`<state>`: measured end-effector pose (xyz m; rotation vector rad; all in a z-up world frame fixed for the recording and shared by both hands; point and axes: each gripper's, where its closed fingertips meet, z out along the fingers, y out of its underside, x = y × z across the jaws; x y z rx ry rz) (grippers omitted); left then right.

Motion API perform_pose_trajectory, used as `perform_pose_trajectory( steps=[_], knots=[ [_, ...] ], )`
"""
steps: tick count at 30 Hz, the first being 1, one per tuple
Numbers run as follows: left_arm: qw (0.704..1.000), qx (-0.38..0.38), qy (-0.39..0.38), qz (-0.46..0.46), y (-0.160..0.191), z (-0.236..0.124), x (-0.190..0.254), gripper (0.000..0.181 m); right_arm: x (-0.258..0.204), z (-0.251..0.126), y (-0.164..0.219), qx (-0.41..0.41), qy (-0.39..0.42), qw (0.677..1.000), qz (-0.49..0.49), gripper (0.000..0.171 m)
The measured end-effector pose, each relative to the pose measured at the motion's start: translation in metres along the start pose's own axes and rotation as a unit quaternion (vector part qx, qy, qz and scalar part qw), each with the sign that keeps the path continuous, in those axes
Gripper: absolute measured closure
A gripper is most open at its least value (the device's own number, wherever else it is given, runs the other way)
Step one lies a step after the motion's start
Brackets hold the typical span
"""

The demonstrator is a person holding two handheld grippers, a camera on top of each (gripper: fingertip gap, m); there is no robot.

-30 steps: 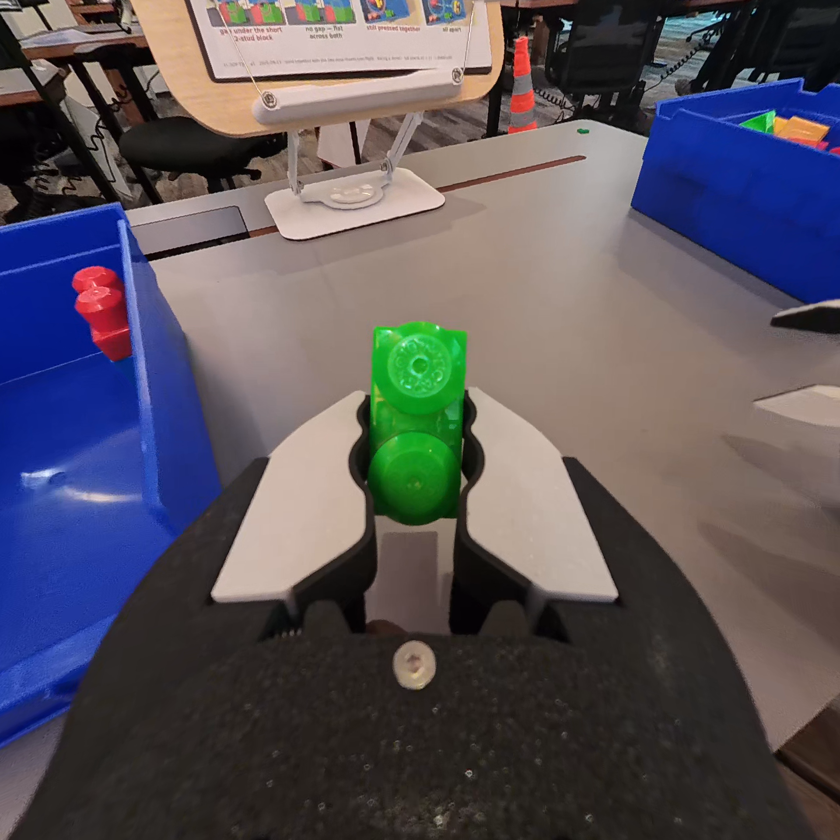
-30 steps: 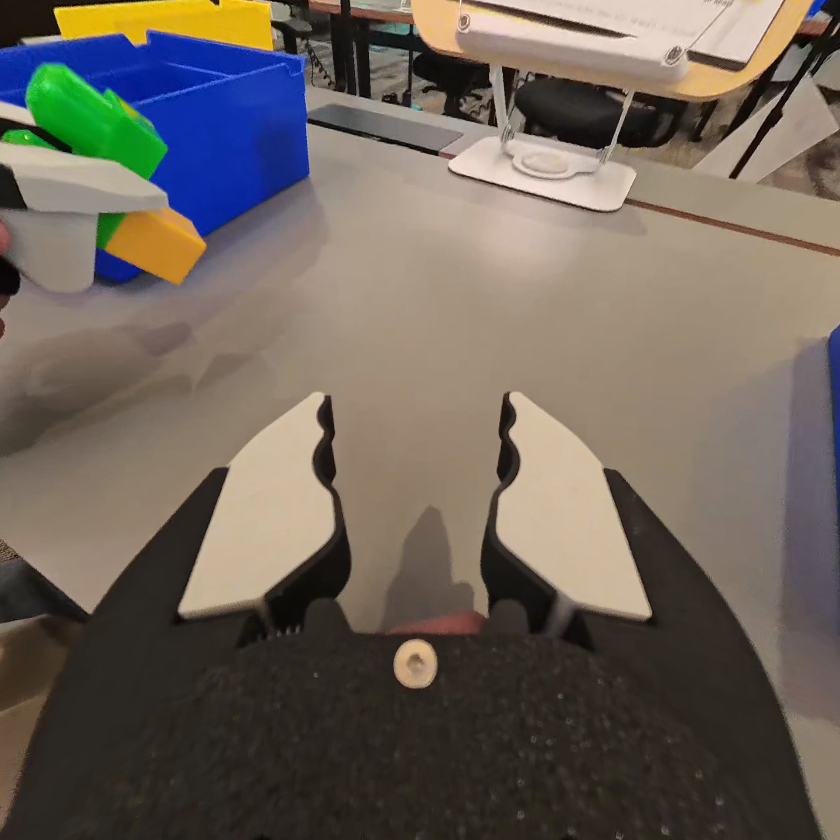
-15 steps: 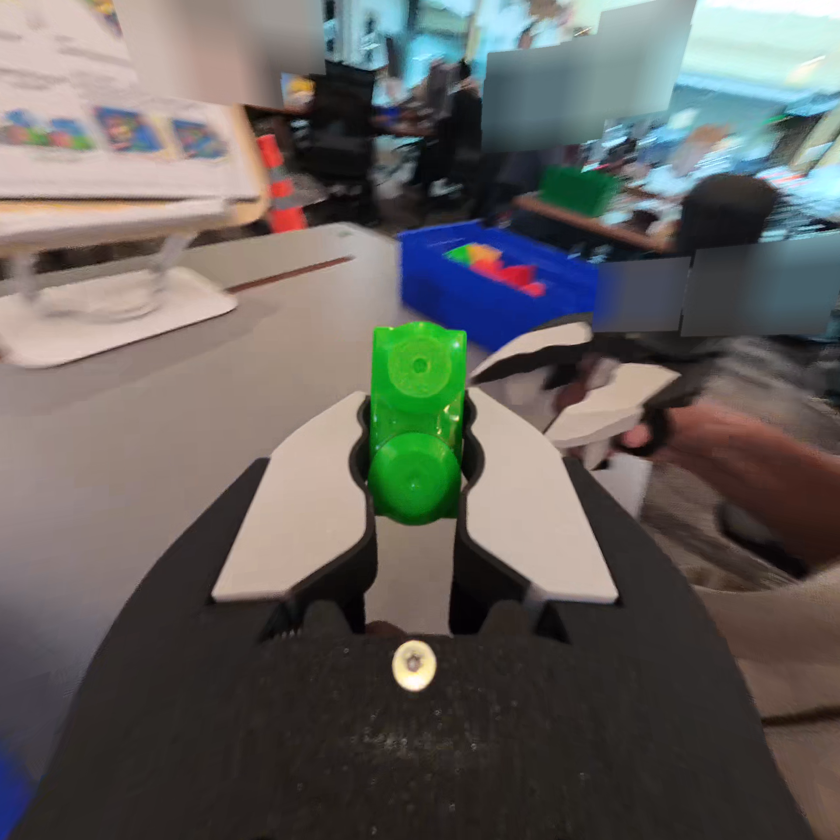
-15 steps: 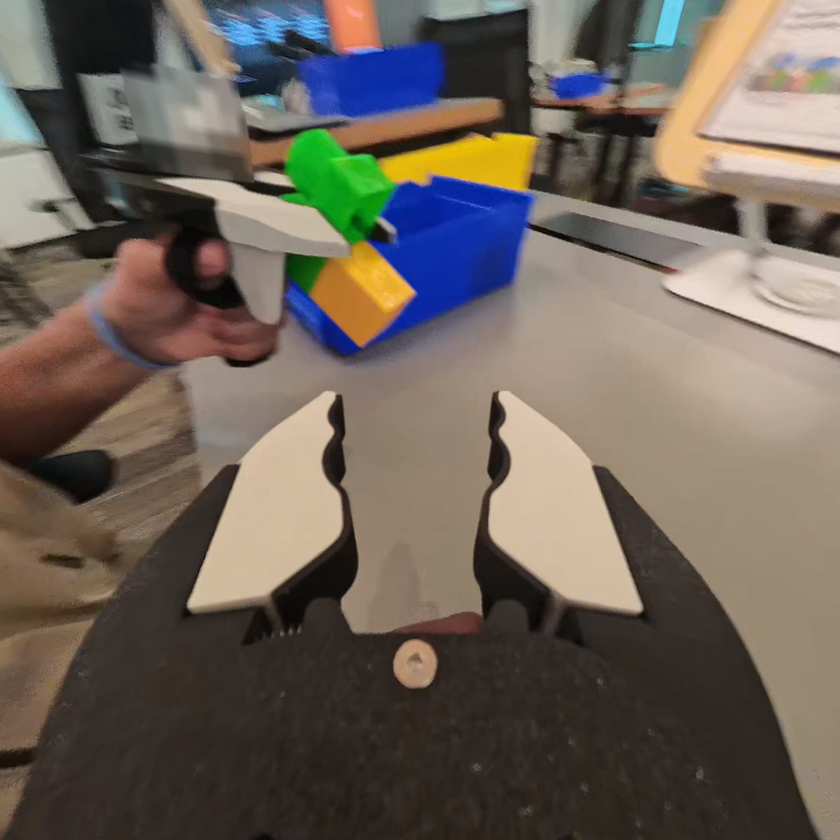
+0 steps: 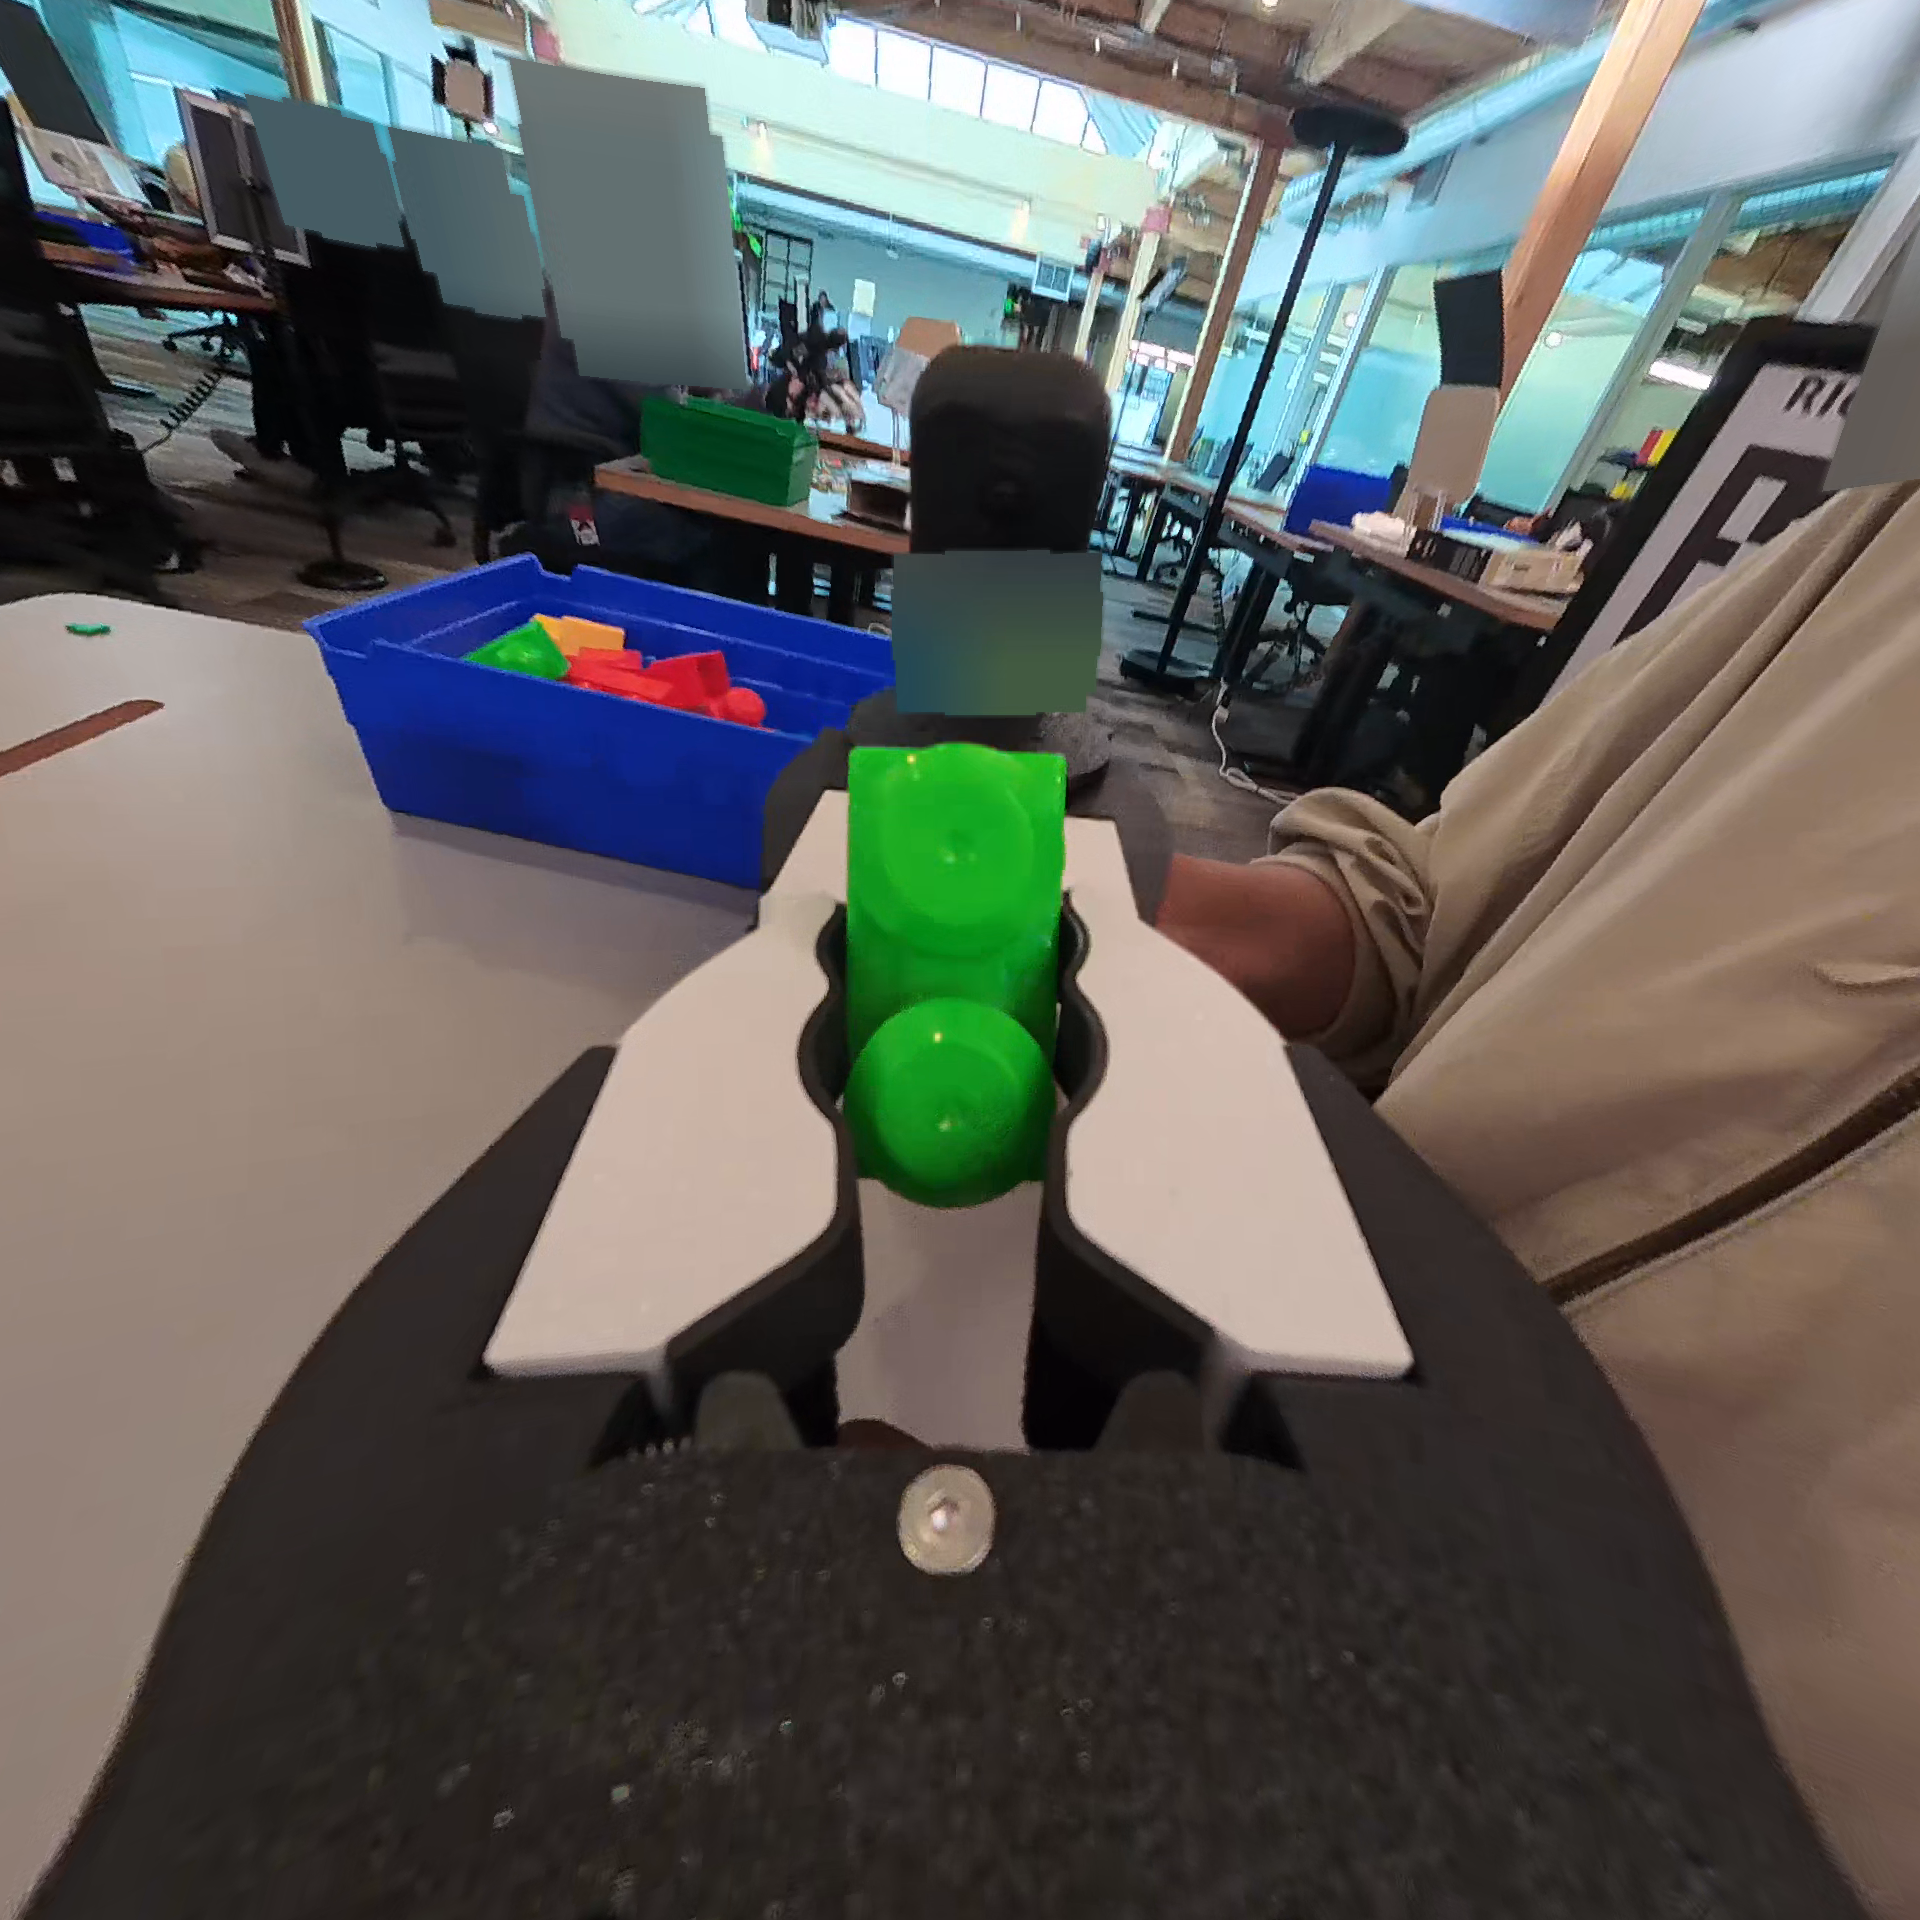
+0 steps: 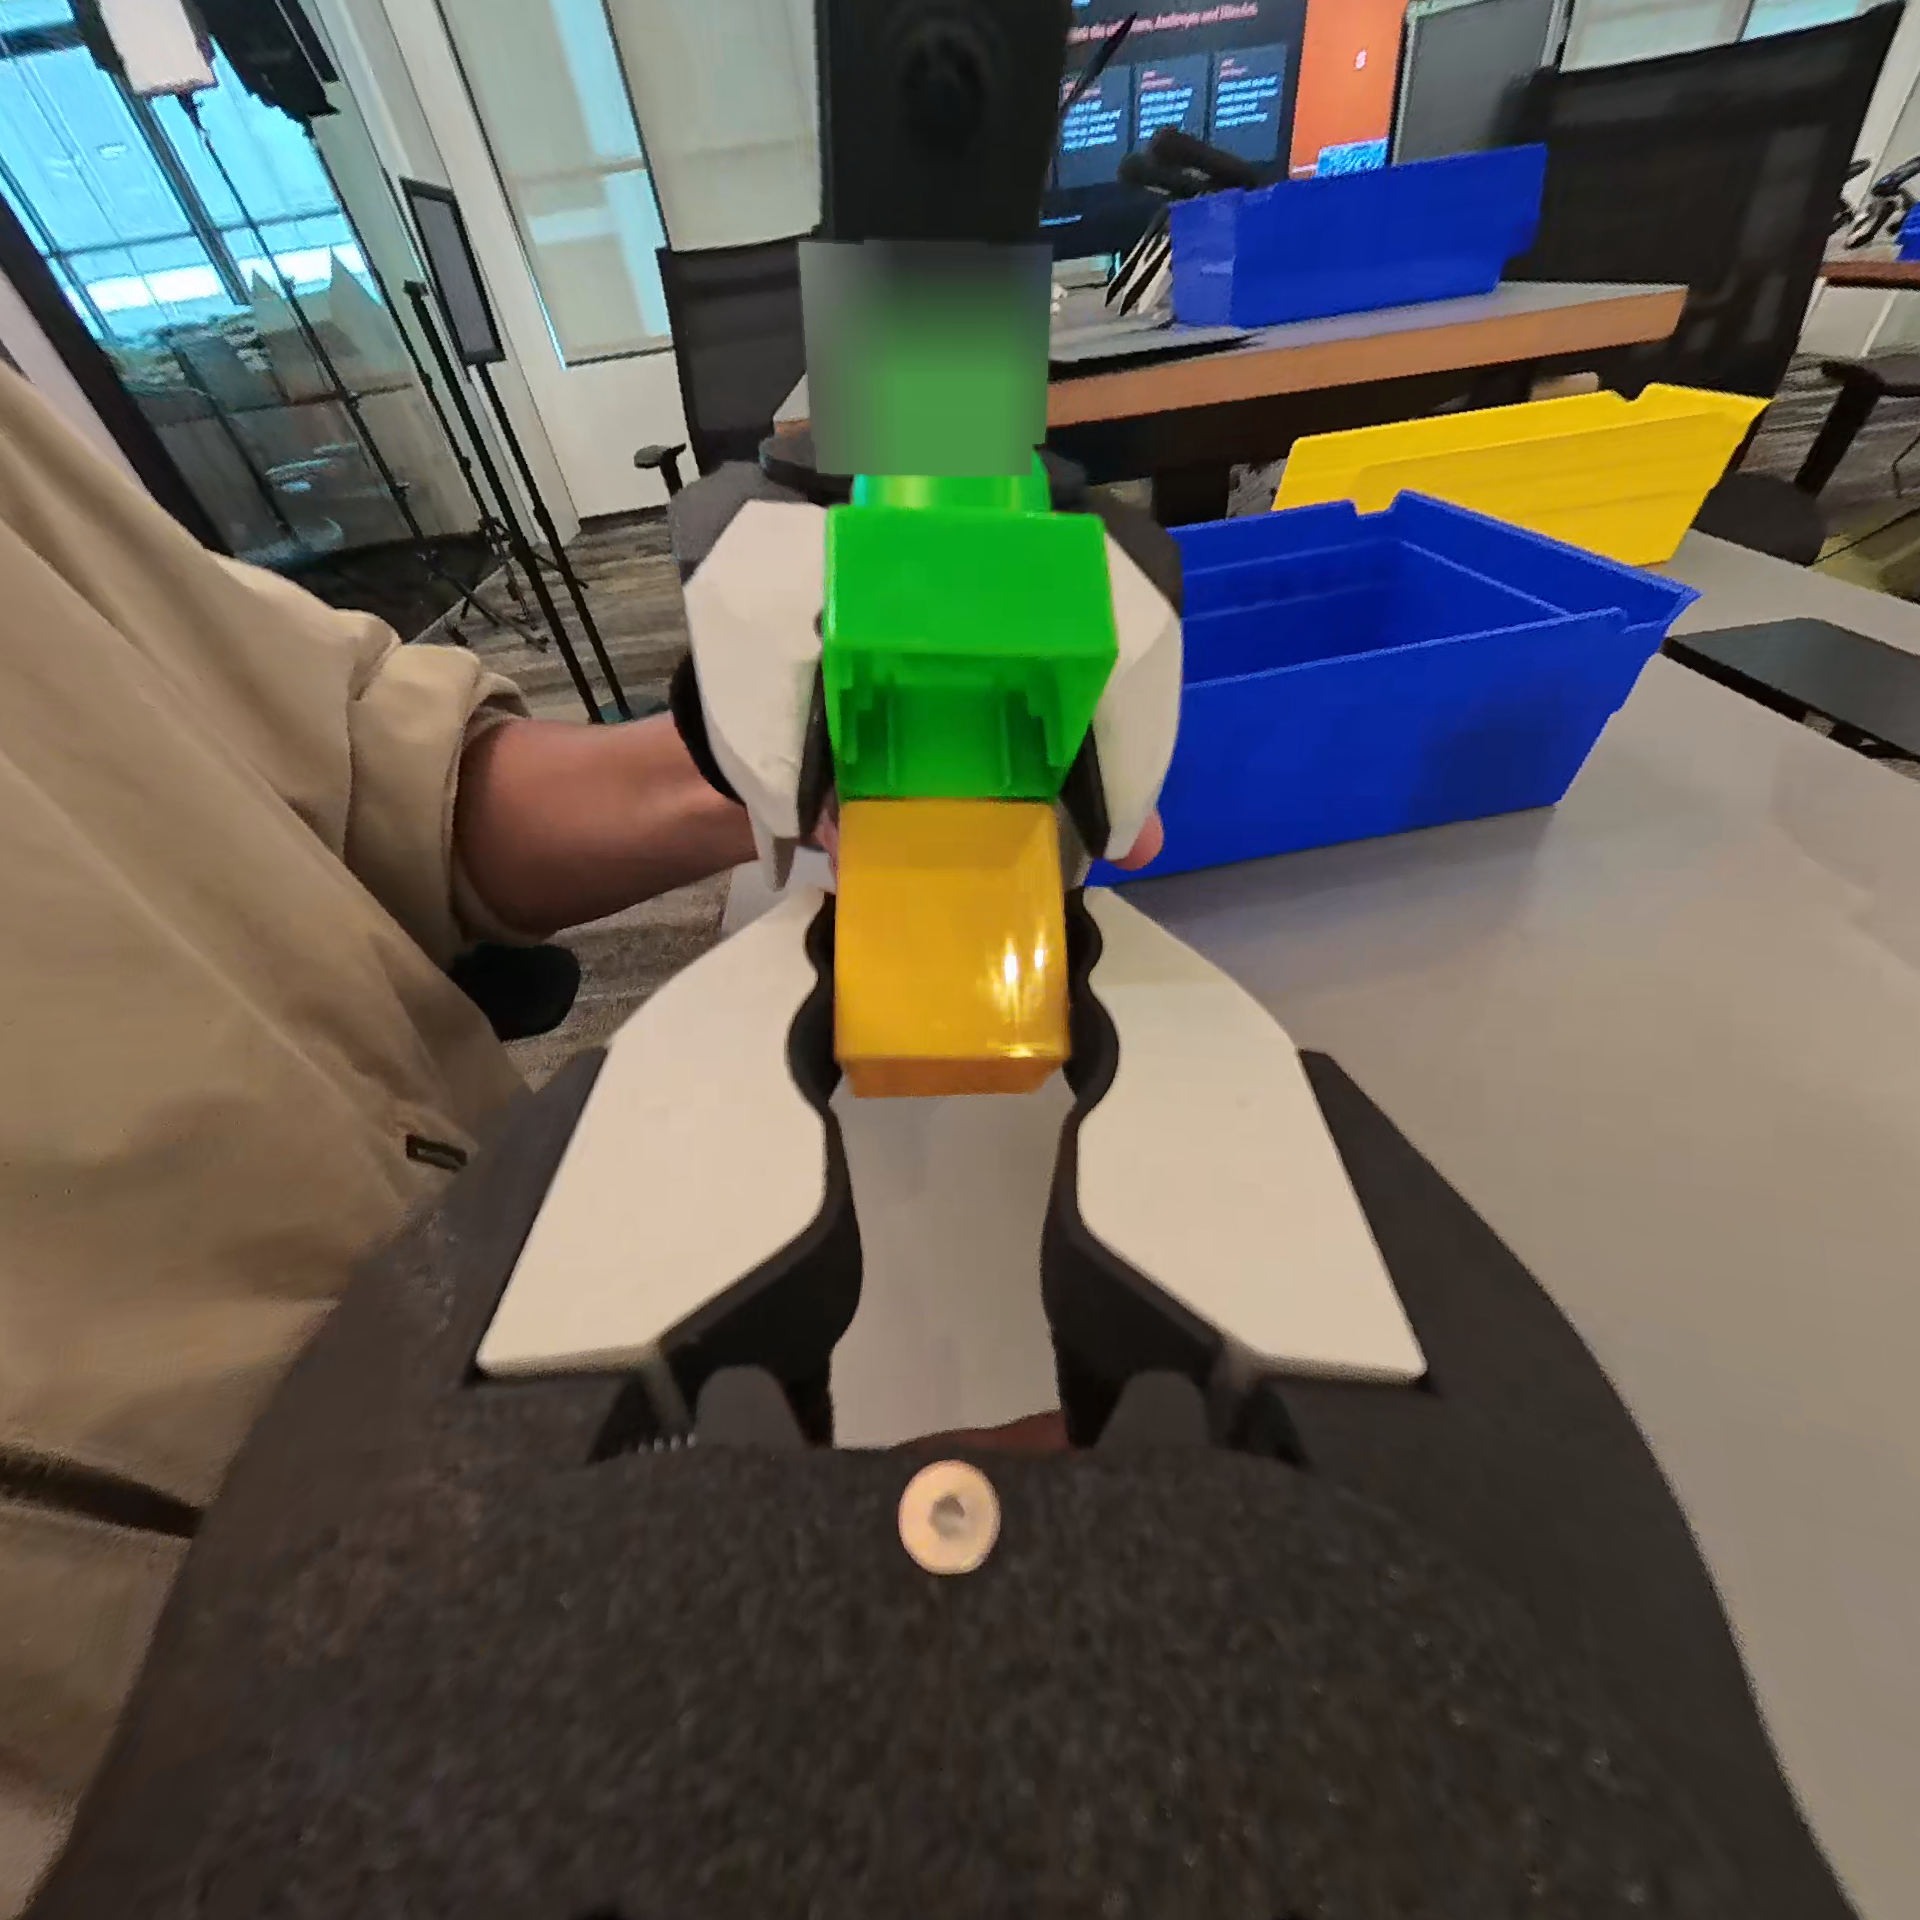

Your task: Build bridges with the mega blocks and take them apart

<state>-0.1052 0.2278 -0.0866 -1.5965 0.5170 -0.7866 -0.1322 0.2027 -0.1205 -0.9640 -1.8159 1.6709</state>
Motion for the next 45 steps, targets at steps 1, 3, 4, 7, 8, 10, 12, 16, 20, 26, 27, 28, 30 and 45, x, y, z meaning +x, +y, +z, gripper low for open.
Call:
perform_pose_trajectory(
  steps=[1, 3, 4, 7, 8, 10, 12, 16, 20, 26, 27, 28, 30, 45],
  knots=[
    [1.0, -0.006, -0.001, 0.005, 0.002, 0.0, 0.001, 0.145, -0.002, 0.0, 0.002, -0.002, -0.004, 1.0, -0.003, 0.13],
    [1.0, -0.019, -0.003, 0.011, 0.007, 0.001, 0.004, 0.145, -0.005, -0.002, 0.007, -0.012, -0.009, 1.0, -0.009, 0.13],
    [0.999, -0.028, -0.003, 0.016, 0.01, 0.001, 0.006, 0.145, -0.006, -0.003, 0.009, -0.017, -0.011, 1.0, -0.012, 0.13],
    [1.0, 0.003, -0.005, 0.012, -0.002, -0.013, 0.008, 0.145, -0.002, -0.016, 0.015, -0.019, -0.001, 1.0, -0.006, 0.13],
    [1.0, 0.02, -0.014, 0.005, -0.011, -0.025, 0.004, 0.145, 0.003, -0.026, 0.018, -0.018, 0.013, 1.0, -0.002, 0.13],
    [0.997, 0.031, -0.063, 0.013, -0.018, -0.051, -0.009, 0.145, 0.014, -0.05, 0.022, -0.019, 0.049, 0.999, 0.005, 0.13],
    [0.992, 0.037, -0.117, 0.012, -0.02, -0.073, -0.02, 0.145, 0.024, -0.075, 0.025, -0.028, 0.098, 0.995, 0.007, 0.13],
    [0.97, 0.014, -0.24, 0.025, -0.007, -0.097, -0.034, 0.145, 0.044, -0.12, 0.03, -0.058, 0.232, 0.971, 0.009, 0.13],
    [0.909, -0.034, -0.414, 0.04, 0.019, -0.114, -0.054, 0.145, 0.054, -0.146, 0.042, -0.085, 0.371, 0.924, 0.039, 0.13],
    [0.823, -0.036, -0.567, 0.012, 0.052, -0.138, -0.068, 0.145, 0.054, -0.158, 0.069, -0.068, 0.507, 0.857, 0.066, 0.13],
    [0.811, -0.038, -0.583, 0.007, 0.059, -0.141, -0.069, 0.145, 0.054, -0.161, 0.074, -0.063, 0.527, 0.845, 0.071, 0.13],
    [0.804, -0.042, -0.593, 0.003, 0.065, -0.142, -0.07, 0.145, 0.053, -0.164, 0.079, -0.055, 0.54, 0.836, 0.077, 0.13],
    [0.805, -0.051, -0.592, -0.007, 0.077, -0.138, -0.07, 0.145, 0.049, -0.166, 0.086, -0.044, 0.551, 0.828, 0.09, 0.13],
    [0.837, -0.06, -0.543, -0.019, 0.086, -0.115, -0.065, 0.145, 0.137, -0.356, 0.004, -0.085, 0.672, 0.734, 0.05, 0.13]
  ],
)
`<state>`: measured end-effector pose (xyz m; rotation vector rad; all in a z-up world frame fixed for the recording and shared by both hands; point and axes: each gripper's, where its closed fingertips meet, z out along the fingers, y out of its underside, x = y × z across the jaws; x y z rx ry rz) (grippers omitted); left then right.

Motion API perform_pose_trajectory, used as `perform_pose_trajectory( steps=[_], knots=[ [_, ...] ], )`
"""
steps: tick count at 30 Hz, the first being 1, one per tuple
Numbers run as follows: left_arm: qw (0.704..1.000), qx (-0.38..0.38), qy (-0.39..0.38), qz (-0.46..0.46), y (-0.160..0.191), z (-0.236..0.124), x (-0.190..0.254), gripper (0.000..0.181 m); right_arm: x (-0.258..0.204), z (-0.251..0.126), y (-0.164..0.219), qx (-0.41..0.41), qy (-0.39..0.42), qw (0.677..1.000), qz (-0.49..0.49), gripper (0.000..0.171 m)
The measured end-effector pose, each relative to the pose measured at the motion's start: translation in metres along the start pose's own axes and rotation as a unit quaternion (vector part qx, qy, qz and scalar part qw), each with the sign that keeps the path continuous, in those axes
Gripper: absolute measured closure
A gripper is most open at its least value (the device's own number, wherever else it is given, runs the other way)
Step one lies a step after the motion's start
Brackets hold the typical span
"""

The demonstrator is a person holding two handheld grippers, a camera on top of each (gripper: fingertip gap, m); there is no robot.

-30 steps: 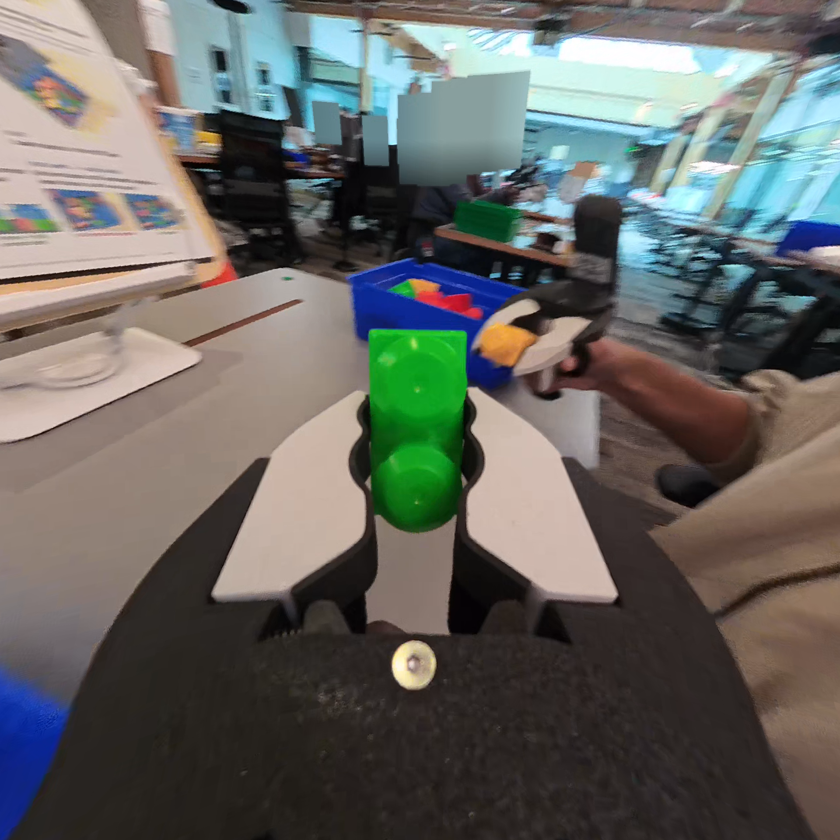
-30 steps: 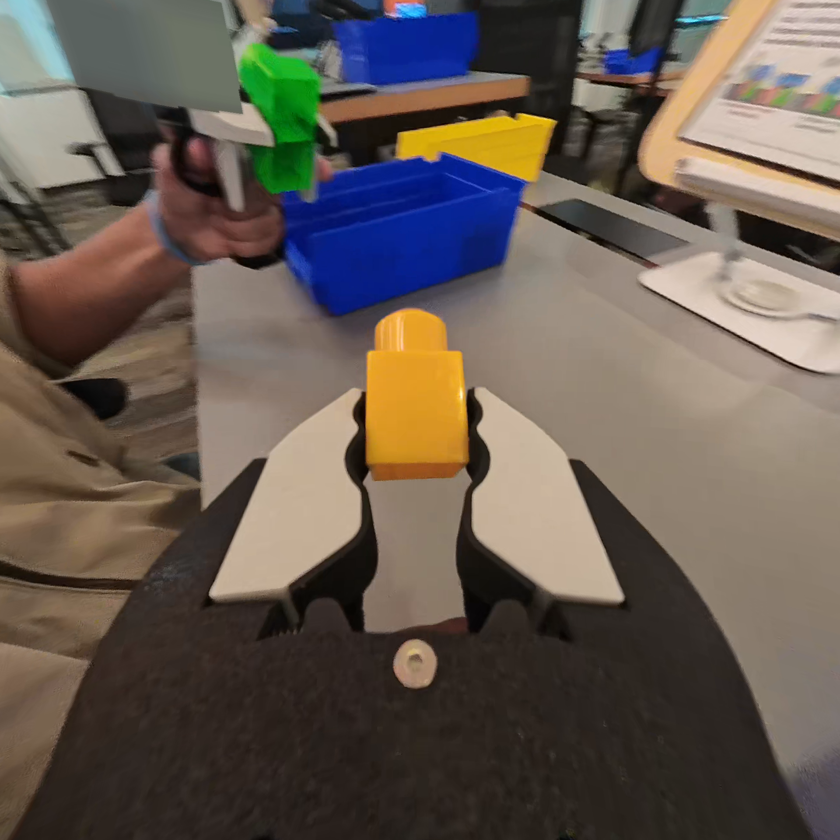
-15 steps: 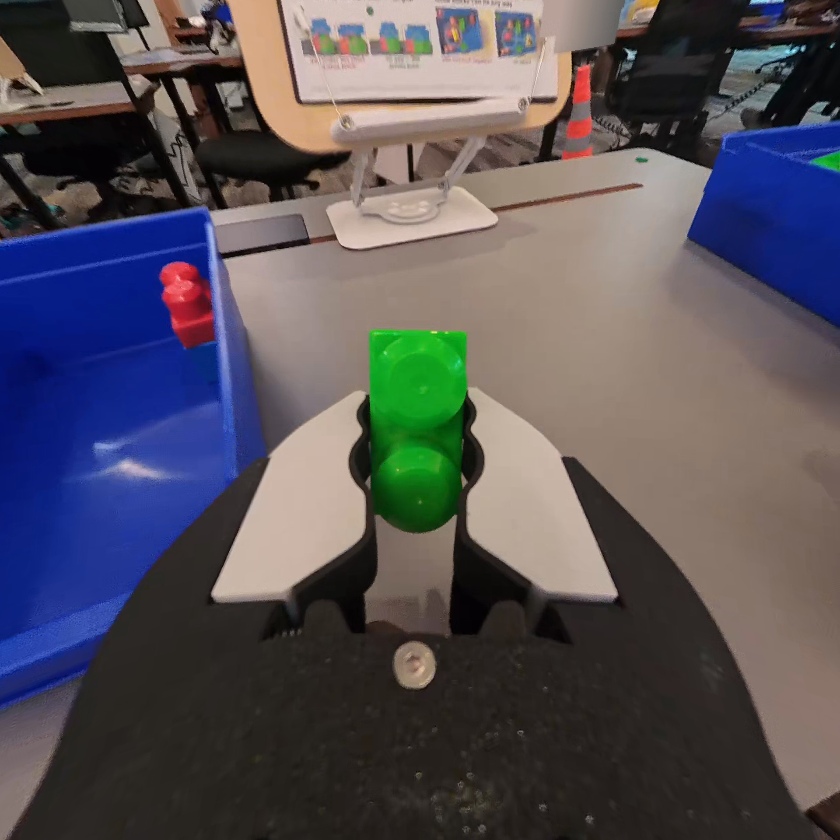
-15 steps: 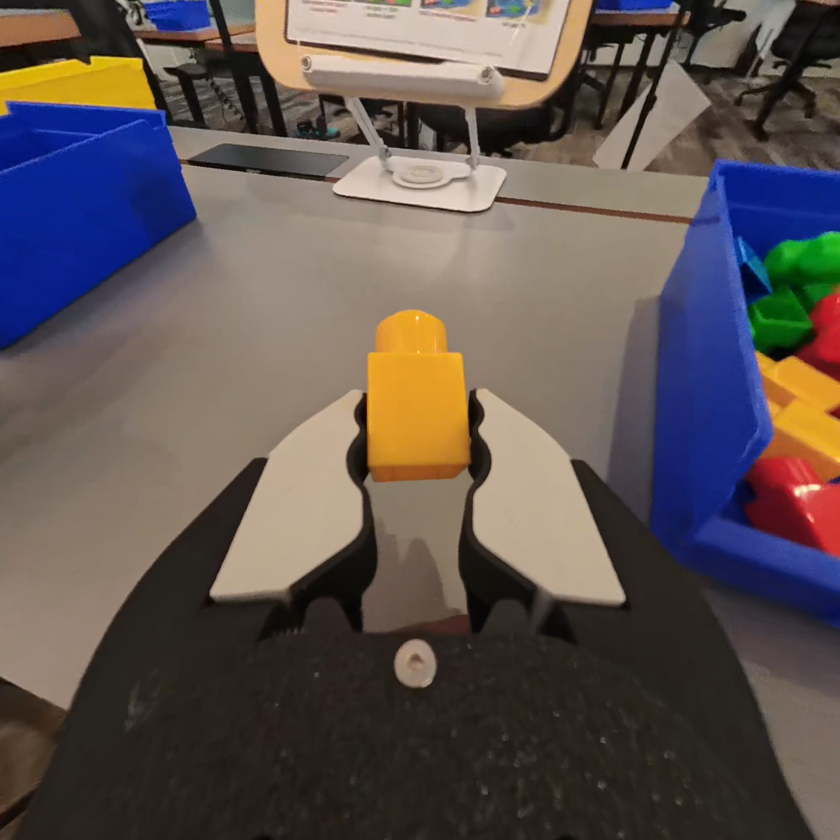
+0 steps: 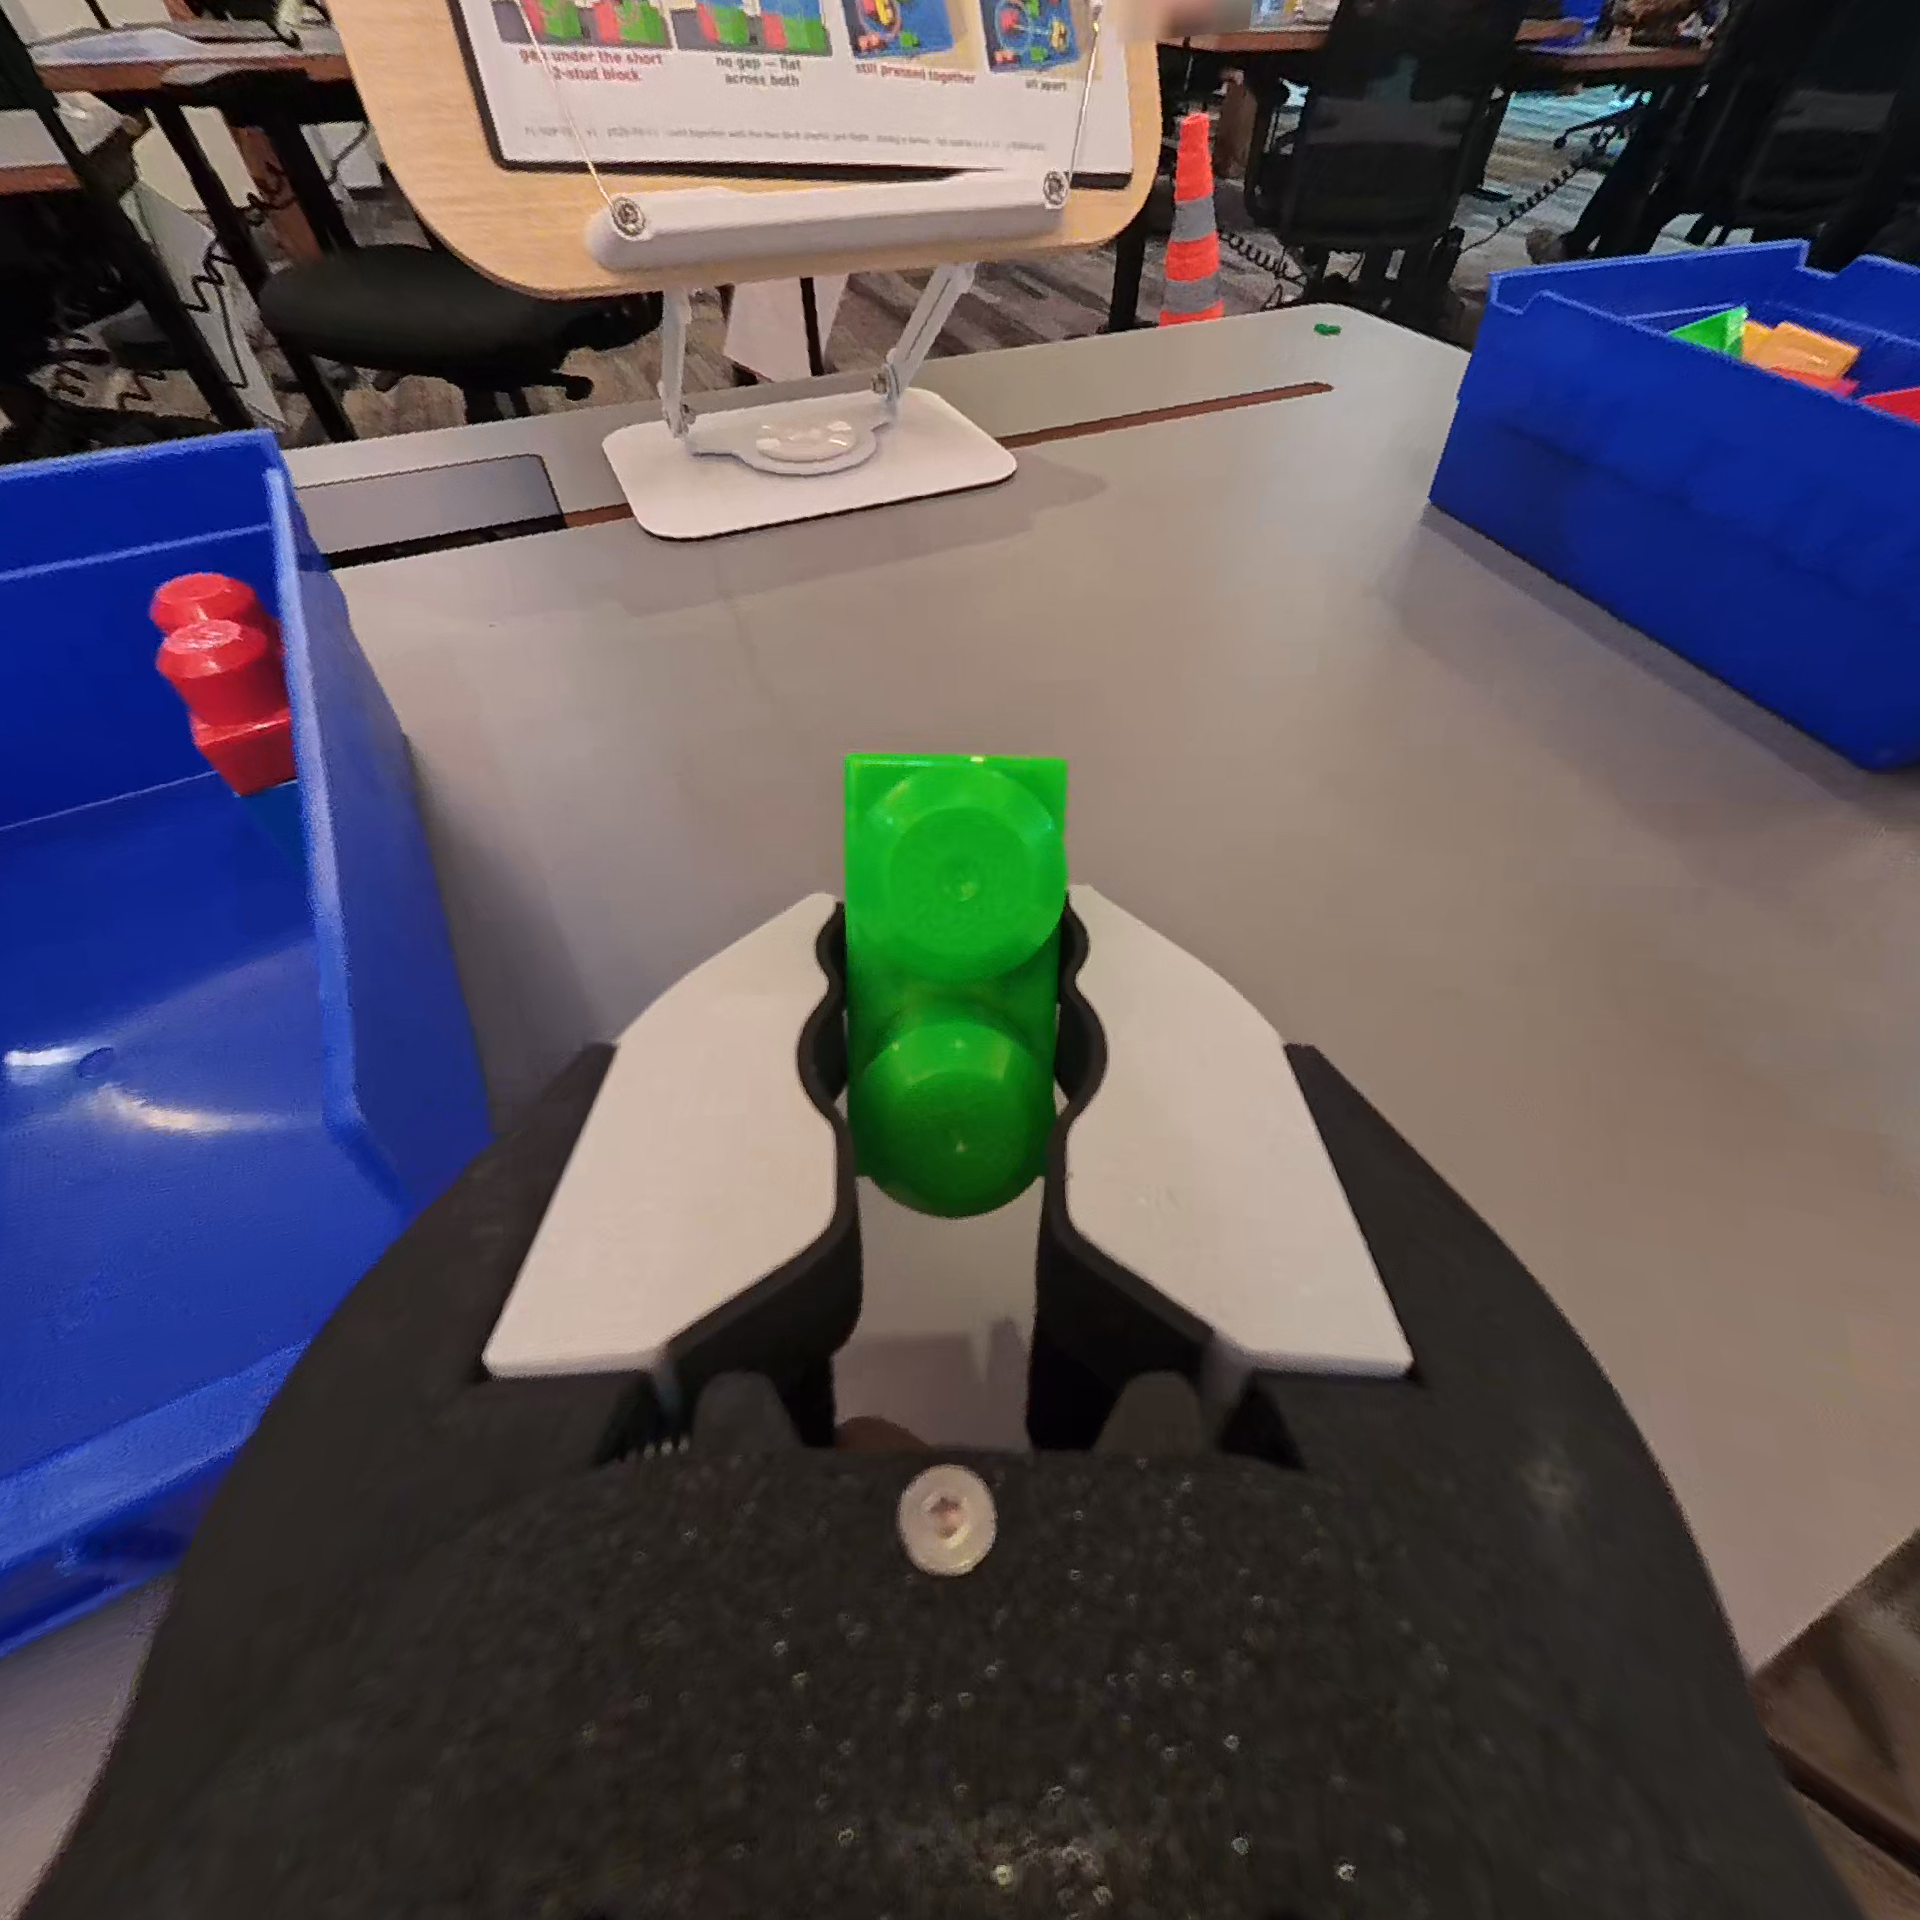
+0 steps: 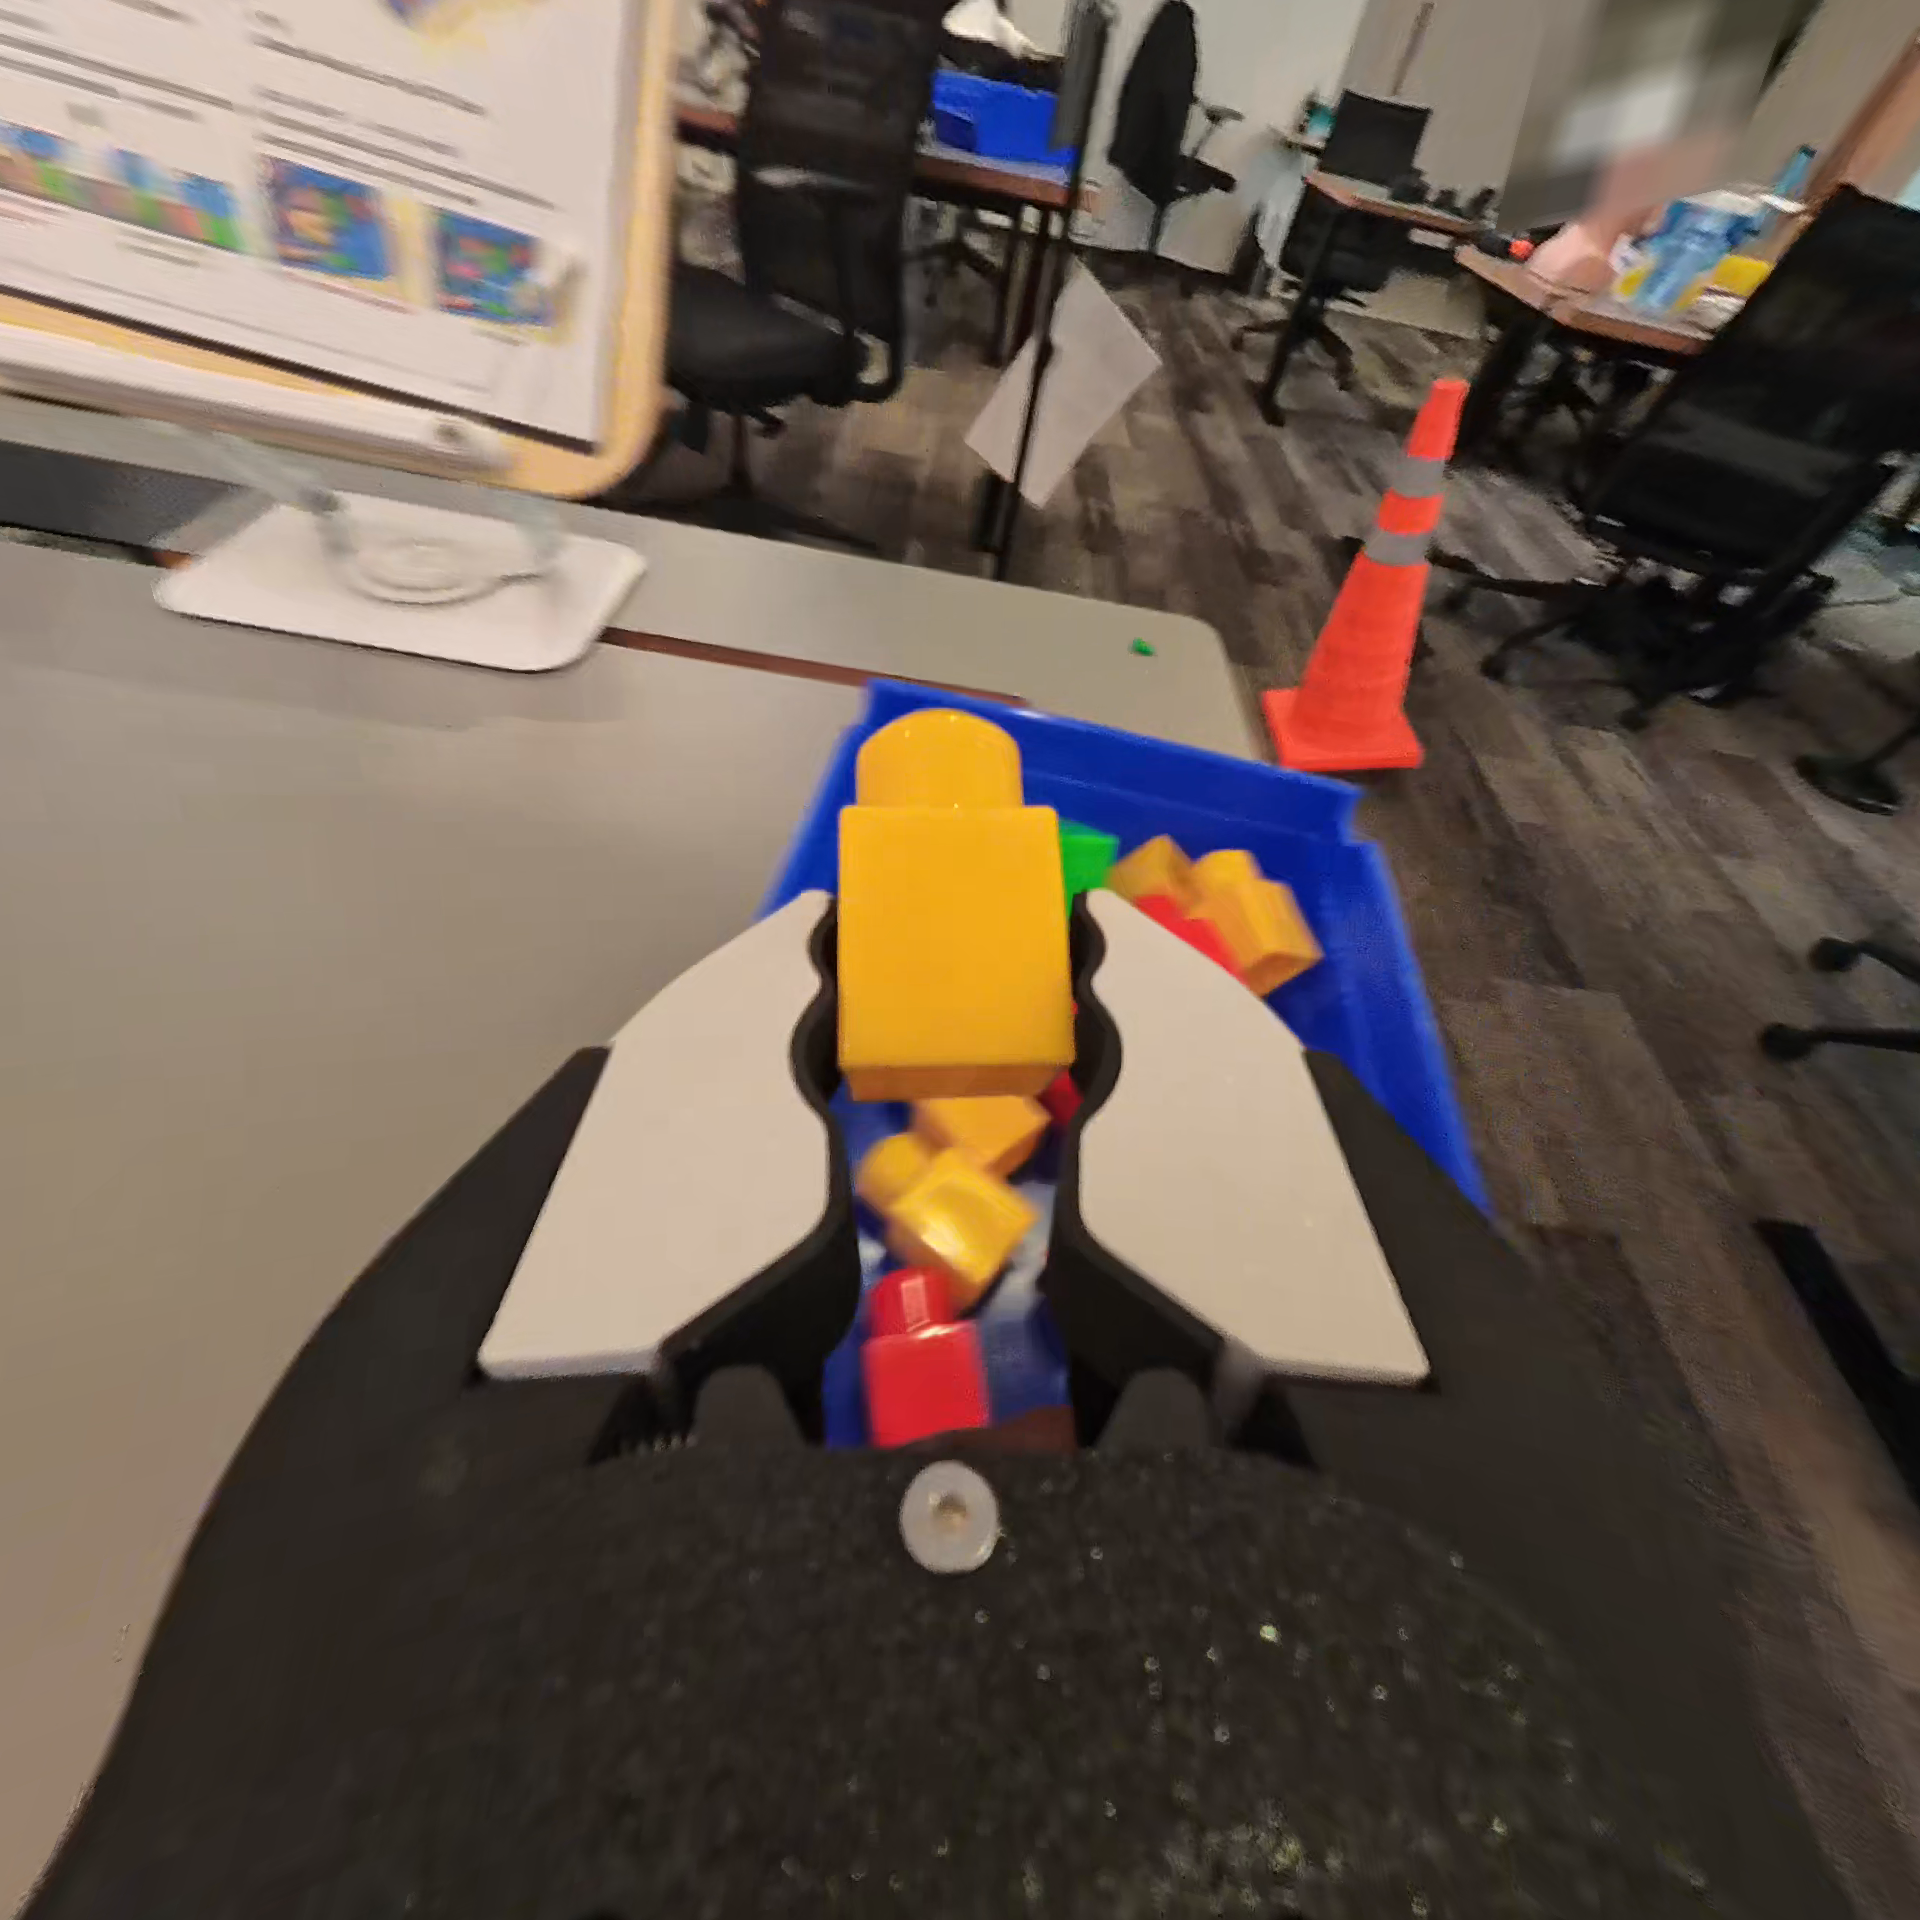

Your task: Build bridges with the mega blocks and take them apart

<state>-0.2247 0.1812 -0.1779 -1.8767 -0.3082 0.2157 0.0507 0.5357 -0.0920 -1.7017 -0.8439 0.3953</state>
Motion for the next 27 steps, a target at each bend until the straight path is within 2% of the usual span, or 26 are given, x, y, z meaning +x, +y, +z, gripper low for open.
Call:
perform_pose_trajectory(
  steps=[4, 7, 13, 14, 15, 17, 21, 24, 27],
  knots=[
    [1.0, -0.002, 0.01, 0.003, 0.001, 0.0, 0.007, 0.145, 0.042, 0.068, 0.042, -0.119, 0.0, 0.993, -0.02, 0.13],
    [1.0, 0.0, 0.01, 0.006, -0.002, -0.002, 0.008, 0.145, 0.046, 0.1, 0.089, -0.218, -0.006, 0.975, -0.036, 0.129],
    [1.0, 0.0, 0.013, -0.003, -0.003, -0.002, 0.005, 0.145, 0.045, 0.116, 0.098, -0.246, 0.013, 0.969, -0.024, 0.129],
    [1.0, 0.0, 0.014, -0.005, -0.003, -0.002, 0.005, 0.145, 0.046, 0.118, 0.1, -0.251, 0.016, 0.968, -0.022, 0.119],
    [1.0, -0.002, 0.016, -0.004, -0.002, -0.002, 0.006, 0.145, 0.046, 0.119, 0.102, -0.254, 0.019, 0.967, -0.02, 0.099],
    [1.0, -0.001, 0.018, 0.0, -0.003, -0.003, 0.008, 0.145, 0.042, 0.113, 0.095, -0.24, 0.018, 0.97, -0.02, 0.087],
    [1.0, 0.005, 0.012, 0.005, -0.008, -0.006, 0.004, 0.145, 0.021, 0.068, 0.045, -0.151, 0.016, 0.988, -0.02, 0.089],
    [1.0, 0.003, 0.01, 0.008, -0.009, -0.005, 0.0, 0.145, -0.032, 0.014, 0.002, -0.058, -0.031, 0.997, -0.038, 0.091],
    [1.0, 0.002, 0.004, 0.008, -0.008, -0.004, -0.005, 0.145, -0.1, -0.034, -0.011, 0.015, -0.087, 0.994, -0.06, 0.092]
  ],
)
